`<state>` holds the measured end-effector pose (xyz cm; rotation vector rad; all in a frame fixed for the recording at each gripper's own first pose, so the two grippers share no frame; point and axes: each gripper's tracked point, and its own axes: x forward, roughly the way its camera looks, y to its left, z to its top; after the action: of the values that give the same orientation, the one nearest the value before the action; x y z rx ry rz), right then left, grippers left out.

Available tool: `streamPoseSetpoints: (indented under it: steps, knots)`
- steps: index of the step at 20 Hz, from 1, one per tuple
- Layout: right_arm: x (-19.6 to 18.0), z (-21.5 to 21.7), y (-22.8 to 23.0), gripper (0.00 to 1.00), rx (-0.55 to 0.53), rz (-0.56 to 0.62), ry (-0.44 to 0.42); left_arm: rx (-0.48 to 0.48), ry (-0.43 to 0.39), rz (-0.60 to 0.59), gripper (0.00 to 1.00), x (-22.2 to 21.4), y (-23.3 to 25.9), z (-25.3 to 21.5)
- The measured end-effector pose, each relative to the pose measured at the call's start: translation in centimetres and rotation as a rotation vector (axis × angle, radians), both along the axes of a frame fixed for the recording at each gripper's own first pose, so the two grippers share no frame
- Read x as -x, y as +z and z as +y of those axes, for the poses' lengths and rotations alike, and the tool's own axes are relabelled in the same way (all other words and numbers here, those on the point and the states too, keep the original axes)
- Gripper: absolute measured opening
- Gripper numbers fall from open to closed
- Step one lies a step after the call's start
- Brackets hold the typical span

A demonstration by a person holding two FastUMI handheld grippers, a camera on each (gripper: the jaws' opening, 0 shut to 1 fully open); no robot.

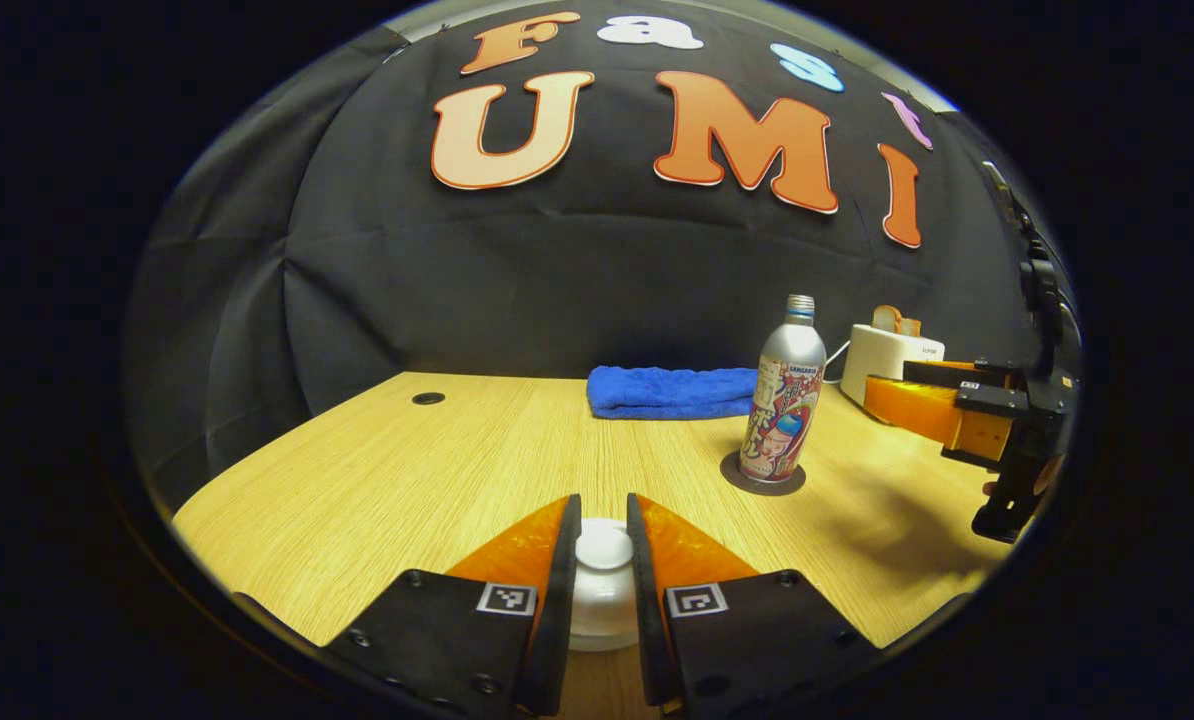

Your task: Open the teacup lid with one hand, grasp the water bottle and pour water into the teacup with the other hand; after pouring, place the water bottle on the coaster and then close the teacup lid.

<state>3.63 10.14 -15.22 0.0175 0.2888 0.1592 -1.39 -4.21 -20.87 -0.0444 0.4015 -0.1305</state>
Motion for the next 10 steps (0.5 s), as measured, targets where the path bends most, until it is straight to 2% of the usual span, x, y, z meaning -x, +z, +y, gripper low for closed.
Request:
streamPoseSetpoints:
  steps: [1, 2, 3, 4, 6, 10]
  knots:
    - [0.1, -0.2, 0.1, 0.99, -0.005, 0.000, -0.006, -0.002, -0.001, -0.003, 0.39, -0.1, 0.1, 0.0]
    - [0.3, -0.3, 0.1, 0.99, -0.012, 0.001, -0.011, -0.004, -0.003, -0.005, 0.41, -0.1, 0.2, 0.0]
    - [0.4, -0.4, 0.2, 0.99, -0.021, 0.001, -0.016, -0.007, 0.003, -0.010, 0.37, -0.1, 0.3, 0.1]
    - [0.5, -0.5, 0.2, 0.99, -0.030, 0.001, -0.020, -0.009, 0.007, -0.022, 0.40, -0.4, 0.7, 0.2]
    - [0.7, -0.7, 0.7, 0.99, -0.040, -0.008, -0.029, -0.021, 0.023, -0.066, 0.55, -0.8, 2.0, 0.6]
    - [1.3, -1.0, 2.5, 0.99, -0.031, -0.054, -0.042, -0.044, 0.039, -0.171, 0.72, -1.3, 5.8, 0.5]
